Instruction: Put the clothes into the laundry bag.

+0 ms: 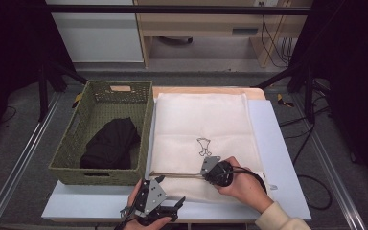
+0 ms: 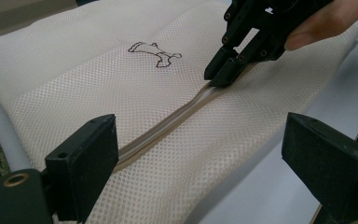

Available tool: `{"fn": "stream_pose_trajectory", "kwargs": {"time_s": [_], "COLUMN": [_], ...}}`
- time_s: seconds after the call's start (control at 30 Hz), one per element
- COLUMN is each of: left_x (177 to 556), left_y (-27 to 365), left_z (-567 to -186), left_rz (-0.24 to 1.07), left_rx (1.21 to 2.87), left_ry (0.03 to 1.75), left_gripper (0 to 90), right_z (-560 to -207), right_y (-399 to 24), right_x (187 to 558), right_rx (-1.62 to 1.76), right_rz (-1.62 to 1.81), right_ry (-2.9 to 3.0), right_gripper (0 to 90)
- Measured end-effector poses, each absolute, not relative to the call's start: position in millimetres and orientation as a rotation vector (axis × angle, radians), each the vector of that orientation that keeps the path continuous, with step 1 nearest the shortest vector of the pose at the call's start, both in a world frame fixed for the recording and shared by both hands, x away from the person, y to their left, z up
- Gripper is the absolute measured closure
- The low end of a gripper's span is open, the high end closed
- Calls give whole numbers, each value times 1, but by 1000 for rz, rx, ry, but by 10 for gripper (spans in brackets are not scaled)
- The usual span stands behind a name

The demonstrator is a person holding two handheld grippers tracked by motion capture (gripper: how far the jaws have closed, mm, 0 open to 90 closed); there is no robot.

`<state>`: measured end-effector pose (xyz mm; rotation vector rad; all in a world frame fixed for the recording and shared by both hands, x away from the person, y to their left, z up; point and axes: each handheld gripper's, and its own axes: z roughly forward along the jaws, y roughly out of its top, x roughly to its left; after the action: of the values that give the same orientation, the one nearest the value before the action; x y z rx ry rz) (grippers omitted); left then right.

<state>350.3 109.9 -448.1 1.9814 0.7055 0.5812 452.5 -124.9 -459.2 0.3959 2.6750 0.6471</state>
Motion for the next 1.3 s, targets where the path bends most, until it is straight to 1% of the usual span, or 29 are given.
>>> {"fn": "stream_pose_trajectory", "kwargs": {"time_s": [0.1, 0.3, 0.67, 0.73, 0.83, 0.9, 1.3], "left_x": [350, 349, 348, 349, 349, 348, 347], "left_y": [110, 109, 106, 107, 106, 106, 103], "left_z": [-448, -447, -449, -448, -448, -449, -449], "left_rz": [580, 578, 559, 589, 592, 570, 565], "left_rx": [1973, 1976, 1991, 1988, 1990, 1996, 1998], "left_ry": [703, 696, 693, 676, 671, 679, 661], "left_gripper": [109, 114, 124, 125, 127, 127, 131], "right_z": [-459, -447, -395, -386, -371, -362, -313], "right_y": [-124, -126, -127, -126, -124, -124, -122], "right_x": [455, 457, 466, 467, 469, 471, 481], "right_rx": [397, 422, 396, 394, 380, 381, 395], "right_rz": [648, 674, 686, 681, 670, 675, 707], "right_ry": [2689, 2700, 2663, 2647, 2630, 2614, 2514], "right_gripper": [897, 900, 900, 900, 900, 900, 900]}}
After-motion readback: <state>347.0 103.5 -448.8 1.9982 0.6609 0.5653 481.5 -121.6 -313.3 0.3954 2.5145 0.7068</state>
